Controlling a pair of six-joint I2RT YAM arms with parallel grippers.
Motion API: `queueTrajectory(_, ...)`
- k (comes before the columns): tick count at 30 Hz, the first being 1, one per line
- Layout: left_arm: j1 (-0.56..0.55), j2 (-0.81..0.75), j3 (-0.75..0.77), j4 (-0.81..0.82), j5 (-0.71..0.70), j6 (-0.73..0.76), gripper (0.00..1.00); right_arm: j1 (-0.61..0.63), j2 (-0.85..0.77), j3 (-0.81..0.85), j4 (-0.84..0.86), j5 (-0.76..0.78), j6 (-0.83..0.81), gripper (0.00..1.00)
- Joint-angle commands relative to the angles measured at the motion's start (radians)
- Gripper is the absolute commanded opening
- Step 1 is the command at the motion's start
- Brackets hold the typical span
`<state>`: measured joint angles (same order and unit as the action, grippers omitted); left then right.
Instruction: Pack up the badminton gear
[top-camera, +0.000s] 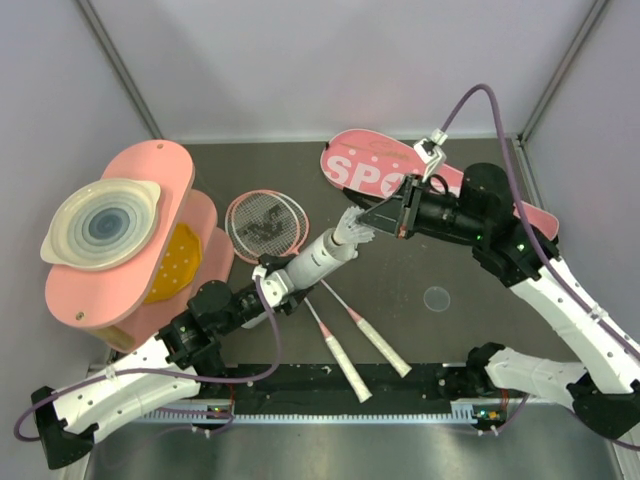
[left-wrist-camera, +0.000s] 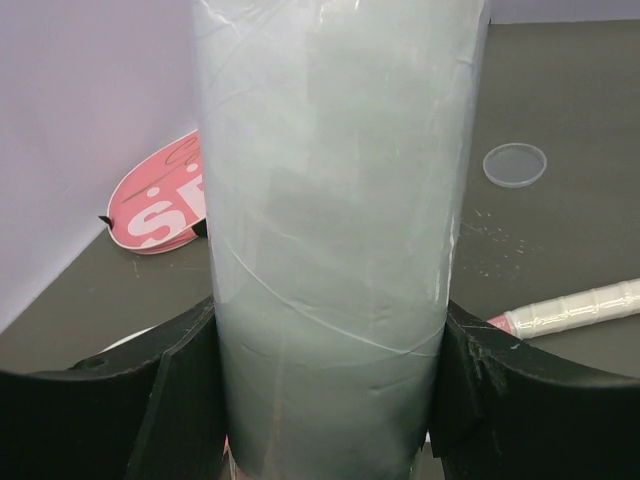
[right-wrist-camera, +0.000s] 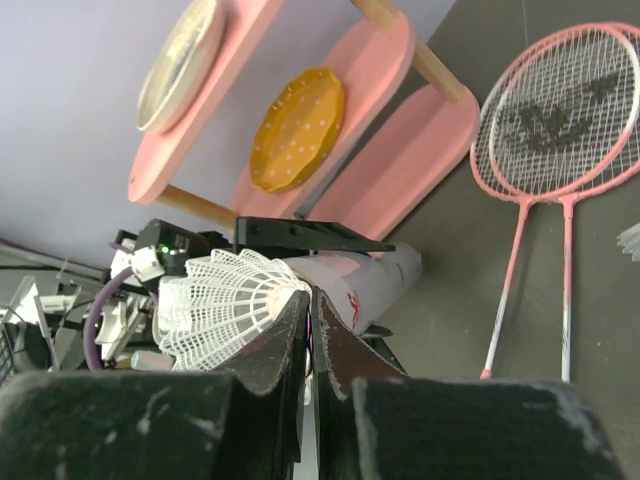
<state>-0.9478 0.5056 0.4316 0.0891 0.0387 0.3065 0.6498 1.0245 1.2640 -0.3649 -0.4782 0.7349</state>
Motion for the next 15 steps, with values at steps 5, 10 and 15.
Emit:
queueTrajectory(5, 0.001, -0.018, 0.022, 0.070, 0.017, 0.011, 0.10, 0.062, 0.045, 0.069, -0.107, 0.082, -0.126, 0.16)
queueTrajectory(10, 0.001, -0.016, 0.021, 0.075, 0.015, 0.009, 0.10, 0.065, 0.054, 0.069, -0.154, 0.062, -0.166, 0.39)
queueTrajectory(15, 0.001, -0.006, 0.024, 0.075, 0.021, 0.011, 0.11, 0.120, 0.098, 0.093, -0.169, 0.062, -0.199, 0.51)
